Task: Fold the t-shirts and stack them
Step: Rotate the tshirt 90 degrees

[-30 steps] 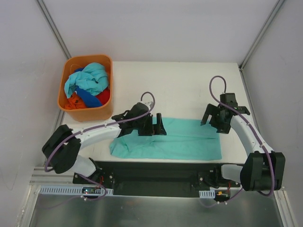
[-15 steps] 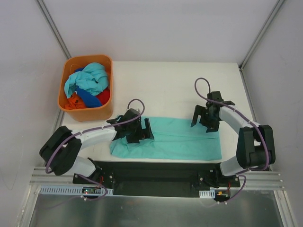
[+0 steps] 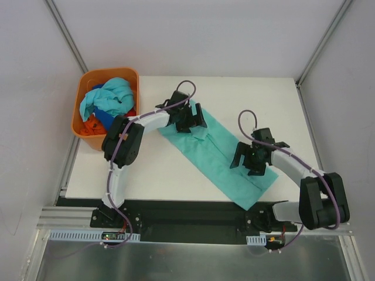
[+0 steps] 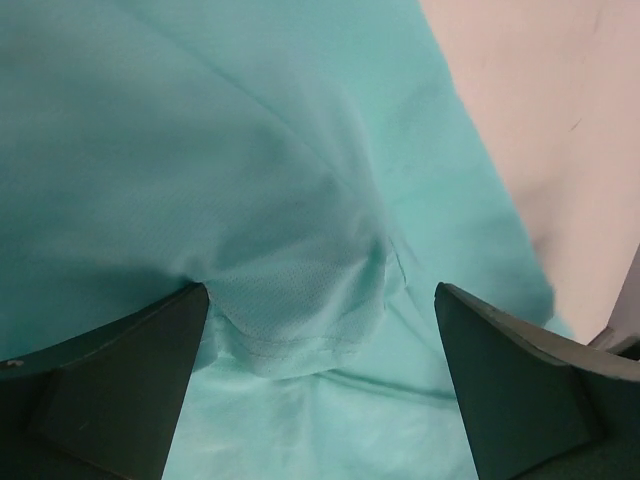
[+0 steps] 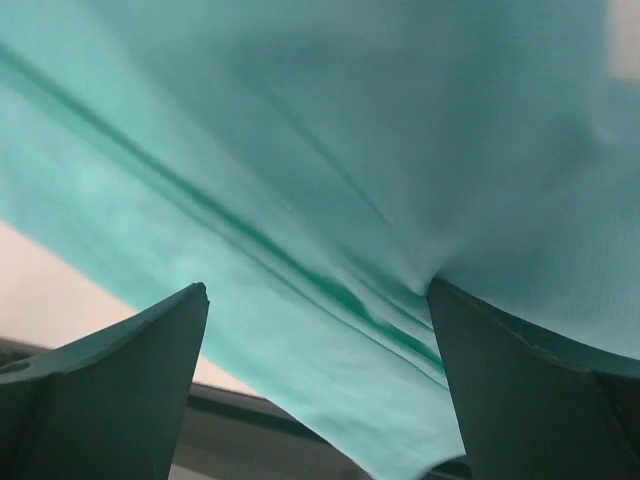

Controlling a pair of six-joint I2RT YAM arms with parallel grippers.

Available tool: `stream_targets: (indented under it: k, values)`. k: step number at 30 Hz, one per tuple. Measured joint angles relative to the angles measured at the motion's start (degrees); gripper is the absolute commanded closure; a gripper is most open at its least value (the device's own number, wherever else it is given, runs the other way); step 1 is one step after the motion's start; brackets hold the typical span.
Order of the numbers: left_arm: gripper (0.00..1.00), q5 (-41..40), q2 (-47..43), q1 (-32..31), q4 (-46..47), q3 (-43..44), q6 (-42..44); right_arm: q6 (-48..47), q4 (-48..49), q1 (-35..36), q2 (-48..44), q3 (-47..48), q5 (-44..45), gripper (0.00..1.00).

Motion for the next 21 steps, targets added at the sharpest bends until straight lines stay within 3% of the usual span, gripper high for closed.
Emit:
stream_targets:
  k: [4,10,14,21]
  values:
    - [0.01,4.0,11.8,0.8,-2.7,18.0,1.4,3.1,0.3,8.7,-3.7,-3.0,-1.5,0.03]
    - [0.01,9.6,30.2,0.9,-9.3,48.3,0.2,9.1,5.1,22.6,-1.1,-2.2,-2.1,0.03]
    - [0.01,11.0,34.5,0.9,-10.7,55.4,-1.9,11.6,6.9,28.7,5.3,2.8,-2.0,0.03]
    - [0.01,11.1,36.8,1.0,-7.8,57.8,-6.5,14.0,9.9,32.5,15.0,11.5,-2.6,0.03]
